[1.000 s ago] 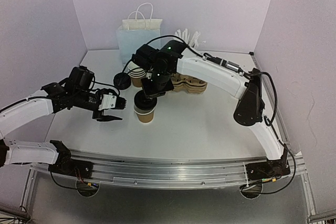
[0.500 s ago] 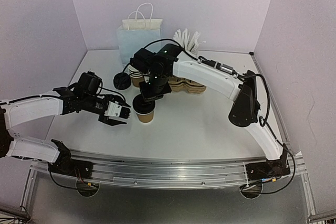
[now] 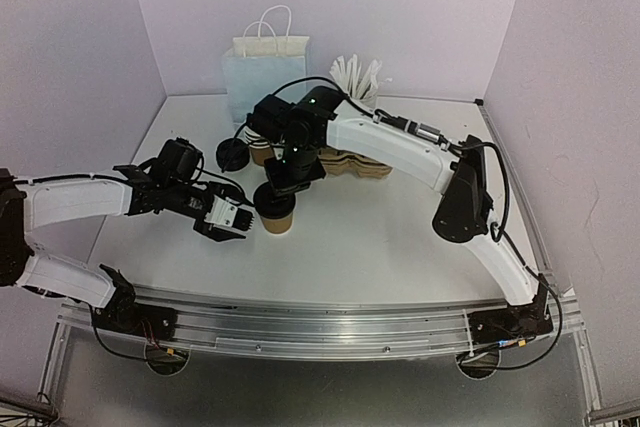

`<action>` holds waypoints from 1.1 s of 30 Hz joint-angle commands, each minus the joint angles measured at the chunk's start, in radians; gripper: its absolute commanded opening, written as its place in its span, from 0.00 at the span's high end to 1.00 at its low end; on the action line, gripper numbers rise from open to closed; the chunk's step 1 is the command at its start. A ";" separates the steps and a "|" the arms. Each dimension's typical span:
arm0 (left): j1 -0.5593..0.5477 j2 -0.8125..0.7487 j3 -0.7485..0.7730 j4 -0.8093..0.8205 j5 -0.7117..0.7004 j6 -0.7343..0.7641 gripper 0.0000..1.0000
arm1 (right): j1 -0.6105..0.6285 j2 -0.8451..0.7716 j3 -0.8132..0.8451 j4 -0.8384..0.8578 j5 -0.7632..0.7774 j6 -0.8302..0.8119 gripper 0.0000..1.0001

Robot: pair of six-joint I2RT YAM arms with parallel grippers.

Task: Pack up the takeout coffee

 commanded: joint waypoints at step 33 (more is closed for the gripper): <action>0.054 0.097 0.147 -0.057 0.060 0.086 0.41 | -0.019 0.043 -0.008 0.005 -0.062 -0.004 1.00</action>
